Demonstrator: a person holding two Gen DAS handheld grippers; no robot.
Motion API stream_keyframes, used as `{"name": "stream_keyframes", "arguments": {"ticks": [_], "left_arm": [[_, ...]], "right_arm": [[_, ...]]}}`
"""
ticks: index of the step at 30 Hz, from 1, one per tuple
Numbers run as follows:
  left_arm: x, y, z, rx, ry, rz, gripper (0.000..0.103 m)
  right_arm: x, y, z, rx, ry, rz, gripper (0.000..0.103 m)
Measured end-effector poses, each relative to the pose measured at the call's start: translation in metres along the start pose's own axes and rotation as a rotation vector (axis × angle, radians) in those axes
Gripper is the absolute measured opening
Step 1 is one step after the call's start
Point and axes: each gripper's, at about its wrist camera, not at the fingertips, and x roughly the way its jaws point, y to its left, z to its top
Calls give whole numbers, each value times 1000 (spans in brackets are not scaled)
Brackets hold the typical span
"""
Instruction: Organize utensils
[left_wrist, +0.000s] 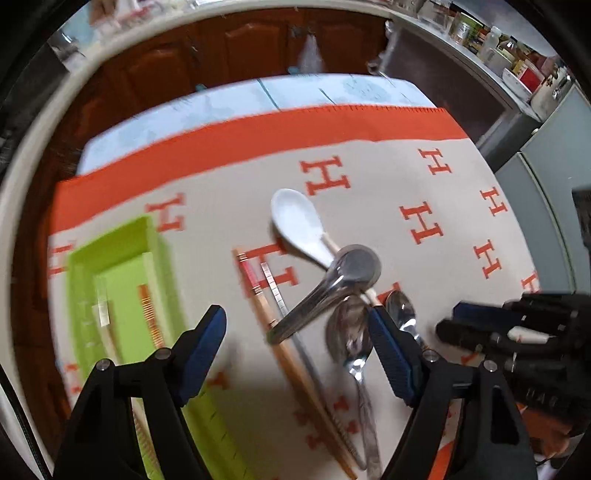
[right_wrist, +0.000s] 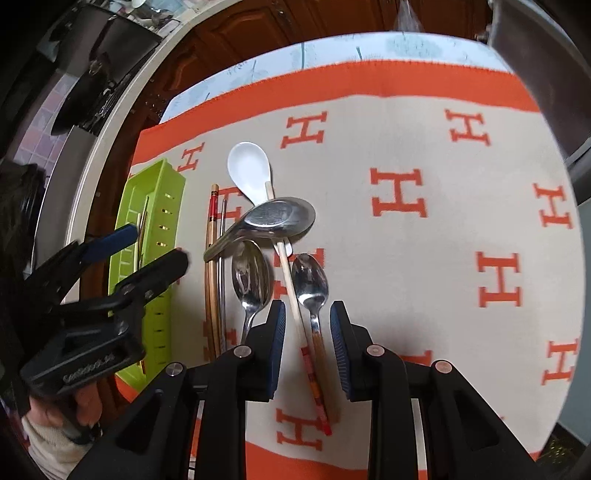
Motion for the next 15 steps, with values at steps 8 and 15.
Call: {"name": "stream_keyframes", "arguments": {"ticks": [8,15], "left_arm": [[54,2,27,34,85,-89,72],[63,-3,28,56,109,-94,27]], "right_arm": [[20,-14,-2,33,19,23,26],[33,-30,-1,72,28,26,26]]}}
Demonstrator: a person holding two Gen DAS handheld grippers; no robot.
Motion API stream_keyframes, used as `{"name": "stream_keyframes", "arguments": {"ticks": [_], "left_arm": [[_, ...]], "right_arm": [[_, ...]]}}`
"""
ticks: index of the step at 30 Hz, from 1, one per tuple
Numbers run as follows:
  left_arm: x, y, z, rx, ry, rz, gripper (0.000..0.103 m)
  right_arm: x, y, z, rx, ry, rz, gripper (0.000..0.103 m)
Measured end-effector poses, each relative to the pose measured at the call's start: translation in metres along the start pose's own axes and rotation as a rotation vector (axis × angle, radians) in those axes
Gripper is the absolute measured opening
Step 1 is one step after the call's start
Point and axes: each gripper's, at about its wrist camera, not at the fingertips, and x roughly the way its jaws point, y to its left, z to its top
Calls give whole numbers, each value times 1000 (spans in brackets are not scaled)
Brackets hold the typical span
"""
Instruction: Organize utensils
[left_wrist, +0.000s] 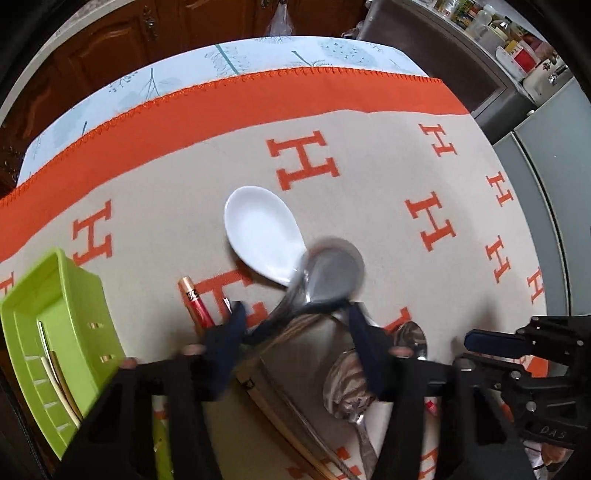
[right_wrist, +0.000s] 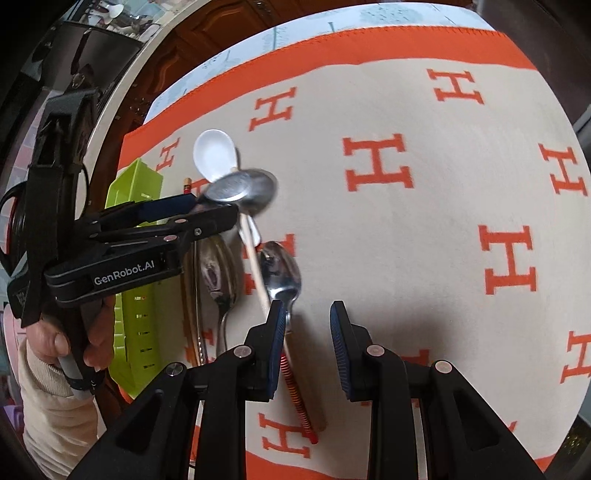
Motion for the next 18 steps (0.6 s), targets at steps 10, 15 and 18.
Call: {"name": "stream_keyframes", "arguments": {"ticks": [10,15,18], "left_arm": [[0,6,-6,-81,24,-30,2],[-9,15,-12,-145,7,-51,2],[-14,22,-18,-175,3,-56,2]], "right_arm": [[-1,12,-5,-19,-9,25,26],[-3,26,-9,-44,-18,46,25],[-4,34,-12,-59,-18,56,25]]}}
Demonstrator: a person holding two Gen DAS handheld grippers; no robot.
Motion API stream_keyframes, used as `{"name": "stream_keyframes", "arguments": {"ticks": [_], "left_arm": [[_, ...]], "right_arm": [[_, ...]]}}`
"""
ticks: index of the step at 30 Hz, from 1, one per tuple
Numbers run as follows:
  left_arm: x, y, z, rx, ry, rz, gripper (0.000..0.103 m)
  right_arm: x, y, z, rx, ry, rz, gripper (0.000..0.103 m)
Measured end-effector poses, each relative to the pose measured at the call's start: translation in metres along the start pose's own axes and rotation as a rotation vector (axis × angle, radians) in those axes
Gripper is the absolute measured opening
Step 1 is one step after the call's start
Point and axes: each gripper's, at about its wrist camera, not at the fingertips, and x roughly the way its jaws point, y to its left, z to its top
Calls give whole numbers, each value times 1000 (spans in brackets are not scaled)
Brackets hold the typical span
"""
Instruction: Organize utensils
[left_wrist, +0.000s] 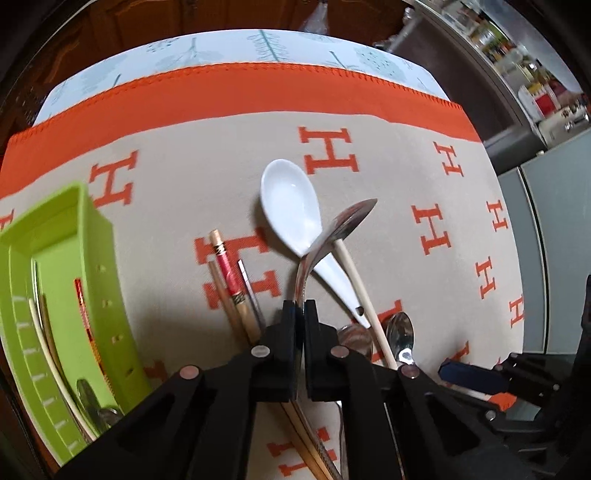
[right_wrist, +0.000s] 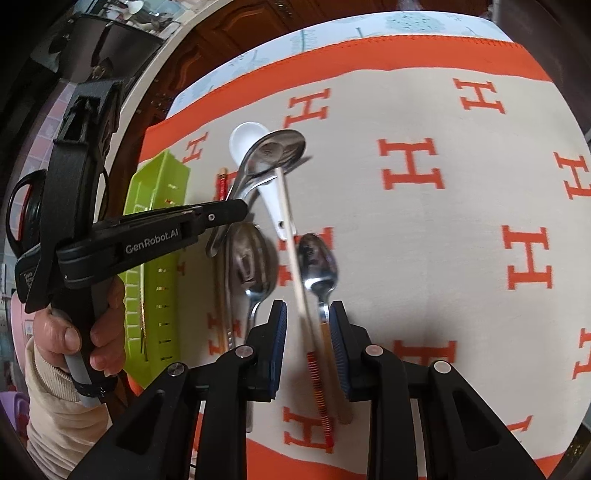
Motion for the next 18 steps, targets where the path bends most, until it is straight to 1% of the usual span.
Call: {"name": "stream_keyframes", "arguments": {"ticks": [4,9,11,14,18], "left_arm": [[-10,9,-8,-49,-15,-36,1],[-35,20,-29,-99,-63,-93,1],[-42,24,-37,-120,-77,-99,1],[-50,32,-48,-161,-84,-87,1],[-54,42,-55,-198,-107,-32,1]], "right_arm": [[4,10,-4,-10,9,18,25],[11,24,-9,-31,14,27,24],[14,26,-10,-34,13,27,24],[20,27,-9,-29,16,40,24],[26,38,-11,-49,26,59,24]]}}
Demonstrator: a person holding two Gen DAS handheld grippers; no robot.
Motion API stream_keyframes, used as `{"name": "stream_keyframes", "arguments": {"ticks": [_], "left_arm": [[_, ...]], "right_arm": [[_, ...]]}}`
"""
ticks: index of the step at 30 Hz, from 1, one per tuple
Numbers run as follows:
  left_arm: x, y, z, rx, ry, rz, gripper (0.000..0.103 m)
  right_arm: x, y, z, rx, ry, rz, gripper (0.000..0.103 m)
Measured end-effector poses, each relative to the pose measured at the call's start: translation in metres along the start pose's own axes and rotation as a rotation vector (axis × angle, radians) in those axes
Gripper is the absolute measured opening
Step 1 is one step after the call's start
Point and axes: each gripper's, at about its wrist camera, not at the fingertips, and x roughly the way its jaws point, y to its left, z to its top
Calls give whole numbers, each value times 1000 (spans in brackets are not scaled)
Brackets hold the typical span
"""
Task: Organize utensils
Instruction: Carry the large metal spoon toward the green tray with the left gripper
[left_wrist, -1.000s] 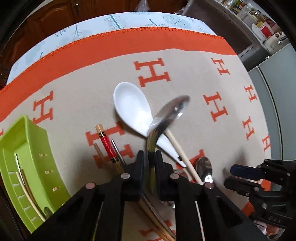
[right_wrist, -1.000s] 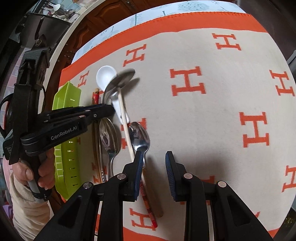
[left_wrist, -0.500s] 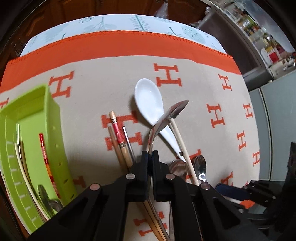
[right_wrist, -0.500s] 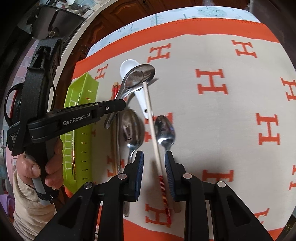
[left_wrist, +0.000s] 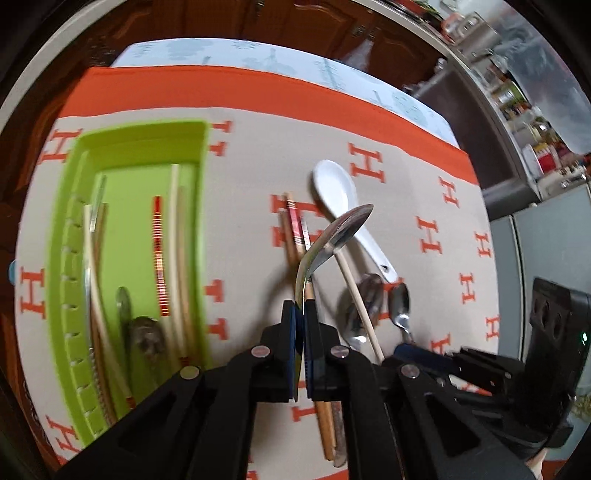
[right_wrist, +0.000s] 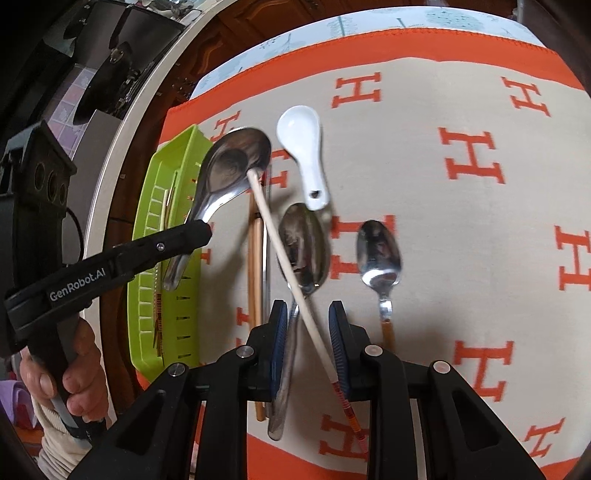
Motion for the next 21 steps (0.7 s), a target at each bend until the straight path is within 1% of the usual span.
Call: {"name": "stream_keyframes", "arguments": {"ticks": [1,6,9,15,19,21], "left_arm": [[0,2,1,-10,-8,5,1],[8,0,7,-49,-20,-30,1],[6,-5,8,-63,-37,-56,1],[-20,0,0,-88,-90,-80,2],[-50,18,-18,-114,-137,-81,2],[-61,28,-27,-129,-156,-71,2]], "right_arm": [[2,2,1,-3,1,2,24],[4,23,-4,-44,-7,31,24],[2,23,-3,-39,-28,-1,24],[0,4,13,9,-66,-32,24],[5,-11,29,36,-82,-38,24],[12,-13,34,37,-91,-33,21]]}}
